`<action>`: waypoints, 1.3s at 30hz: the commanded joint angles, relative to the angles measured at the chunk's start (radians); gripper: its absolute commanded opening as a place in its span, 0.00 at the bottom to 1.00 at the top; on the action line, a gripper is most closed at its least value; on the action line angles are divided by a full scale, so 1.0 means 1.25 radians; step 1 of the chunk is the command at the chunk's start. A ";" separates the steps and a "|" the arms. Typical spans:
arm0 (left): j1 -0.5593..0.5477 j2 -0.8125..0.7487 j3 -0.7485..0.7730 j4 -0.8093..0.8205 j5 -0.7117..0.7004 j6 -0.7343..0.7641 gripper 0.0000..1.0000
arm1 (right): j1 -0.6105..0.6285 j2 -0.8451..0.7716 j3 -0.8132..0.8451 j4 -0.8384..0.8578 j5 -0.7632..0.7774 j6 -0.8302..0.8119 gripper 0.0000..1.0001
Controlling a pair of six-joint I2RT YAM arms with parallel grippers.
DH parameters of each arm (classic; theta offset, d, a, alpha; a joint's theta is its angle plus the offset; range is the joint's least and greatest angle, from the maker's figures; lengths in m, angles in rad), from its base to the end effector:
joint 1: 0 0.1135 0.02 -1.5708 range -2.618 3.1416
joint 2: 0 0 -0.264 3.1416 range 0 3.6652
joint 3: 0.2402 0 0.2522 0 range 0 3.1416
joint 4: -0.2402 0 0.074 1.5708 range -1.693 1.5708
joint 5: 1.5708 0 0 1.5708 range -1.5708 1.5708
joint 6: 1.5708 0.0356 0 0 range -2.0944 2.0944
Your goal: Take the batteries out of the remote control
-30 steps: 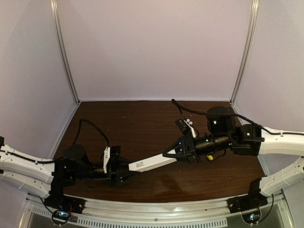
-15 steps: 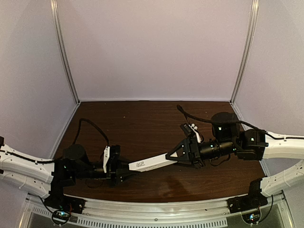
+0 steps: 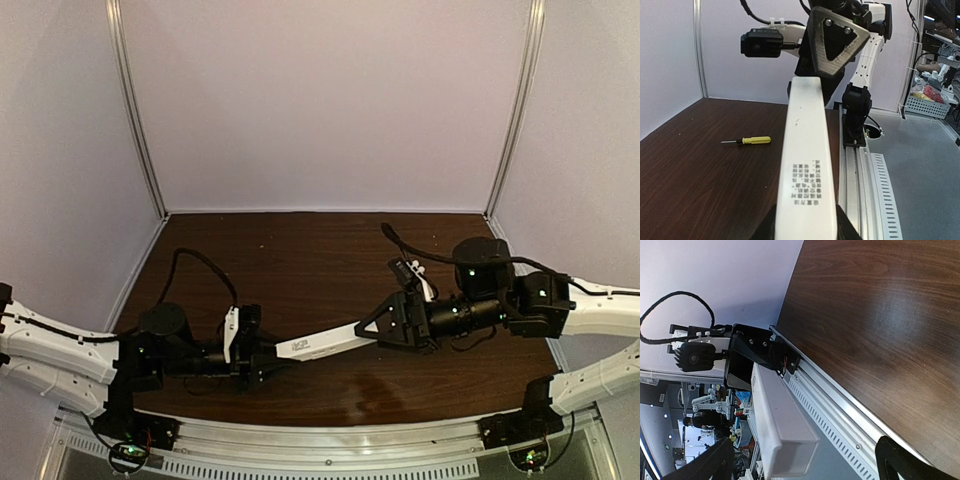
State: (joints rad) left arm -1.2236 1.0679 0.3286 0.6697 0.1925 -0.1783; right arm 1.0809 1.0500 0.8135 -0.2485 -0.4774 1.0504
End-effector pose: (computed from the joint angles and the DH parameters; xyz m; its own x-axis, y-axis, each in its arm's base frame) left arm 0.0694 -0.2119 0.2165 -0.1985 0.0370 -0.9794 0.9680 0.1637 -0.1900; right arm 0.0958 0.2144 0.2942 -0.9550 -0.1531 -0.2540 -0.2945 0.3864 0.8741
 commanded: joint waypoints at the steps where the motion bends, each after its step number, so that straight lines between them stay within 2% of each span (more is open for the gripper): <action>1: 0.005 0.018 0.043 0.007 -0.018 -0.005 0.00 | -0.003 -0.034 0.019 -0.035 0.050 -0.109 1.00; 5: 0.006 0.026 0.050 0.001 -0.015 0.001 0.00 | -0.003 -0.042 0.009 -0.063 0.070 -0.139 1.00; 15: 0.005 0.077 0.079 -0.018 -0.001 0.012 0.00 | -0.005 0.016 -0.015 0.051 0.052 -0.064 0.98; 21: 0.005 0.078 0.080 -0.020 0.009 0.013 0.00 | -0.005 0.046 -0.021 0.058 0.033 -0.049 0.76; 29: 0.006 0.088 0.088 -0.030 0.004 0.014 0.00 | -0.006 0.054 -0.028 0.059 0.011 -0.039 0.54; 33: 0.005 0.088 0.089 -0.032 0.005 0.014 0.00 | -0.005 0.042 -0.040 0.068 0.012 -0.038 0.47; 37: 0.005 0.084 0.089 -0.034 0.007 0.014 0.00 | -0.005 0.027 -0.072 0.106 0.006 -0.023 0.31; 39: 0.005 0.081 0.088 -0.035 0.009 0.015 0.00 | -0.005 0.016 -0.091 0.124 0.004 -0.015 0.26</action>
State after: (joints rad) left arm -1.2240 1.1748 0.4042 0.5812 0.1890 -0.1394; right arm 1.0691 1.0843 0.7544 -0.1032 -0.4721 1.0634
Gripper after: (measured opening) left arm 0.299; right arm 0.329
